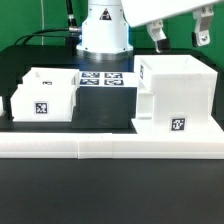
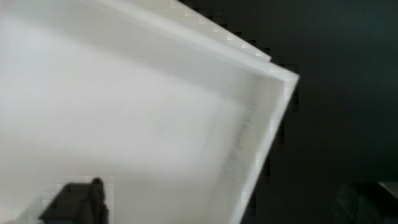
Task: Assemble drawer
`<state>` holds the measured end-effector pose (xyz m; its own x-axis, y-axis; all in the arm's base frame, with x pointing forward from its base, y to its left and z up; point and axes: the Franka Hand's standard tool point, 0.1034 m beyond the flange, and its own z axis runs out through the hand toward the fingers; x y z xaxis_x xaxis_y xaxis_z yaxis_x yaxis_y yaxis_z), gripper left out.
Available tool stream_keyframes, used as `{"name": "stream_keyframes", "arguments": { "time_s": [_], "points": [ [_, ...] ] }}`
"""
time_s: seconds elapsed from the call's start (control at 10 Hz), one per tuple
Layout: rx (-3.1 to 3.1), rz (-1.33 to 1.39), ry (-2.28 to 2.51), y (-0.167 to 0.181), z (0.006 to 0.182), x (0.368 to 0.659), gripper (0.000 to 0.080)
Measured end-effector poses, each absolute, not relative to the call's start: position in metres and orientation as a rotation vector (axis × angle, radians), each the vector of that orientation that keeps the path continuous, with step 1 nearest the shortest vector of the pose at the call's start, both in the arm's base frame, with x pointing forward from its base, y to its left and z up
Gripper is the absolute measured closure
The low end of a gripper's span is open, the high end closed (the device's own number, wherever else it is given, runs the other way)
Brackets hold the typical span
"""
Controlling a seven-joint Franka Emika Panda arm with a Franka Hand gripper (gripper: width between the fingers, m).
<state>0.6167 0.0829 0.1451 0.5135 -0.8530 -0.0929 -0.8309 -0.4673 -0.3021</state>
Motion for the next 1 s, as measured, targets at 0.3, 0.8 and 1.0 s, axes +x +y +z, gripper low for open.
{"name": "stream_keyframes", "arguments": {
  "time_s": [0.3,0.8,1.0],
  "points": [
    [-2.694,-0.104,1.026,0.082,0.140,0.607,0.0151],
    [-2.943,-0.135,0.371,0.041,0.139,0.587,0.0151],
    [-2.965,-0.149,0.191,0.041,0.138,0.587,0.0151]
  ]
}}
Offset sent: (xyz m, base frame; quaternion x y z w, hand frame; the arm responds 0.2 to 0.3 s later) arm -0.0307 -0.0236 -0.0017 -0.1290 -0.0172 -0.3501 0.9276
